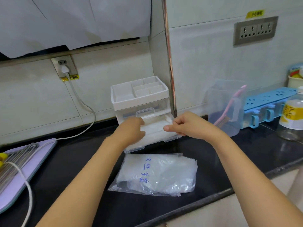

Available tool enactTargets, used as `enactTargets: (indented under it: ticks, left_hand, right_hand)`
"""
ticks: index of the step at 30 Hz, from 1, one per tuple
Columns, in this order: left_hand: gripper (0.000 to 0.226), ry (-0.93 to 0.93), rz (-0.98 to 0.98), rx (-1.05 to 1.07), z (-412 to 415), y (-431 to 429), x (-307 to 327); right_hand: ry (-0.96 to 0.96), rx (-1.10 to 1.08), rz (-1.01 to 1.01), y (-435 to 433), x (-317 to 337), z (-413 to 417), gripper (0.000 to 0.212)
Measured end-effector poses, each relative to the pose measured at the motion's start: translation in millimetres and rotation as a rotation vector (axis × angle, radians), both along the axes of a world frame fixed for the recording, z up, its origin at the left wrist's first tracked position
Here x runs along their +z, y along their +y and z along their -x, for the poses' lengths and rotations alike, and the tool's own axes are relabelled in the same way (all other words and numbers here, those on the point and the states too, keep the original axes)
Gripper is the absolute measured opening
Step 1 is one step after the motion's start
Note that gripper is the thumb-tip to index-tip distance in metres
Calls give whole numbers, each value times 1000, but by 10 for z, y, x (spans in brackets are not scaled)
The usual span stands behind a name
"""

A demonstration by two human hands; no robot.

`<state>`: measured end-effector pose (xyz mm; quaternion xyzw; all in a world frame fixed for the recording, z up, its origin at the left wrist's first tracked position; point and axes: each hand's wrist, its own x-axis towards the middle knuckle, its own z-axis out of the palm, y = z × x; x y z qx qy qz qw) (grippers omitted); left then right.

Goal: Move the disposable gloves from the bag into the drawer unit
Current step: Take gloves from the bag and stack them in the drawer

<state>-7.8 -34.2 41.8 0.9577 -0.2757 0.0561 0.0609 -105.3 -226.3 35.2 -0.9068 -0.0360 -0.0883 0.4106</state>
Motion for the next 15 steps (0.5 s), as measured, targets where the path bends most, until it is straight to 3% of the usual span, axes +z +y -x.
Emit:
enactTargets:
  ticks: [2, 5, 10, 15]
  left_hand:
    - [37, -74, 192, -56, 304, 14, -148]
    - [31, -16, 400, -146, 721, -11, -491]
    - [33, 148, 506, -127, 1027, -90, -1109]
    - [53, 262, 458, -118, 1184, -146, -1378]
  right_hand:
    - [-7, -71, -38, -41, -186, 152, 47]
    - [-12, -186, -72, -70, -534, 311, 38]
    - [31, -305, -137, 10, -1190, 520, 11]
    - [75, -368, 281, 116, -1468, 656, 69]
